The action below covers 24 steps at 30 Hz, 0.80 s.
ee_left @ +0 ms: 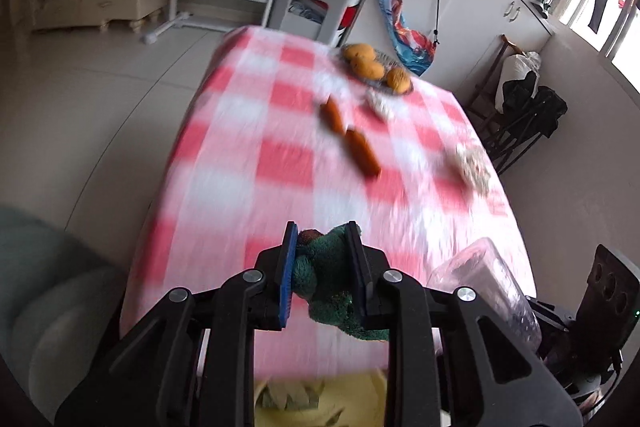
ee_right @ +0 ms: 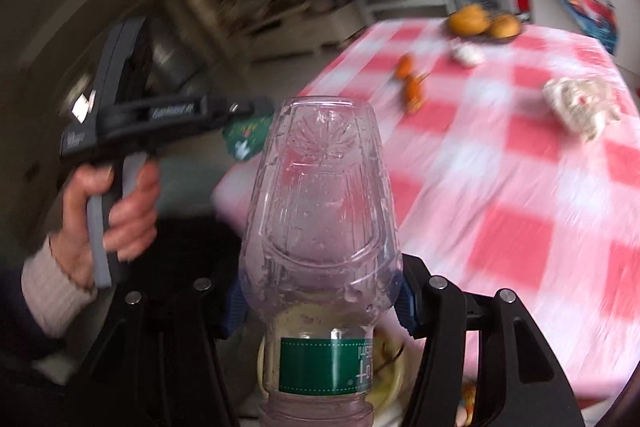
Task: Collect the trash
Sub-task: 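Carry both held items to the yellow bucket and open both tools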
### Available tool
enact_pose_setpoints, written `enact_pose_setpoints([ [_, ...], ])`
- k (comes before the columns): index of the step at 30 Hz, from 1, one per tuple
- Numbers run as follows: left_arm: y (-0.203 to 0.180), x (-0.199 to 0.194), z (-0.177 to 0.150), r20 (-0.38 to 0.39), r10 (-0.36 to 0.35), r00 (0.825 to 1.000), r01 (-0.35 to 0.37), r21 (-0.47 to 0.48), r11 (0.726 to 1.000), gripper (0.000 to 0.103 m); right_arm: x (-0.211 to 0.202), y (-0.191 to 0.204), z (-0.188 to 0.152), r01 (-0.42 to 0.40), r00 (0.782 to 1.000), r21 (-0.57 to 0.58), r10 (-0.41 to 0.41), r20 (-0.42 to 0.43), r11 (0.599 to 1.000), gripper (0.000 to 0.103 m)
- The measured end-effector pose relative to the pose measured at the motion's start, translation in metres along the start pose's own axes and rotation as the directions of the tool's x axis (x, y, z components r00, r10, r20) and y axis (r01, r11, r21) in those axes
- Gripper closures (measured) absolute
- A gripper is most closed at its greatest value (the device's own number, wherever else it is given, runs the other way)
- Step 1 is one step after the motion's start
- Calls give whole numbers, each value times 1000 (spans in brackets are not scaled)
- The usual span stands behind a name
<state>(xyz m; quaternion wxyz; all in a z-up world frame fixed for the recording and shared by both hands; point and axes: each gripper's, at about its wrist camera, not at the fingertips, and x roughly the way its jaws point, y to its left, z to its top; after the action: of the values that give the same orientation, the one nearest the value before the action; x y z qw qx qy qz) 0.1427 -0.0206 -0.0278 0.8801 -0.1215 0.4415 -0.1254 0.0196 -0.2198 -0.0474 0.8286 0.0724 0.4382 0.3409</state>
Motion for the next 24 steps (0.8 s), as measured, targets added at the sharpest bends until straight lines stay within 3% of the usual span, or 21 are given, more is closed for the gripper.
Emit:
enact_pose_setpoints([
  [7, -15, -35, -63, -18, 18, 1000, -17, 37, 999, 80, 5, 39, -48, -51, 988, -113, 34, -148, 992, 46],
  [12, -21, -30, -101, -71, 37, 997, -35, 32, 999, 80, 23, 48, -61, -4, 978, -145, -26, -208, 989, 45],
  [20, -31, -8, -146, -159, 56, 986, -46, 65, 997, 76, 10, 25, -57, 105, 987, -38, -109, -120, 994, 29],
  [24, -33, -9, -151, -130, 98, 987, -87, 90, 992, 73, 4, 16, -57, 218, 974, 7, -217, -66, 976, 21],
])
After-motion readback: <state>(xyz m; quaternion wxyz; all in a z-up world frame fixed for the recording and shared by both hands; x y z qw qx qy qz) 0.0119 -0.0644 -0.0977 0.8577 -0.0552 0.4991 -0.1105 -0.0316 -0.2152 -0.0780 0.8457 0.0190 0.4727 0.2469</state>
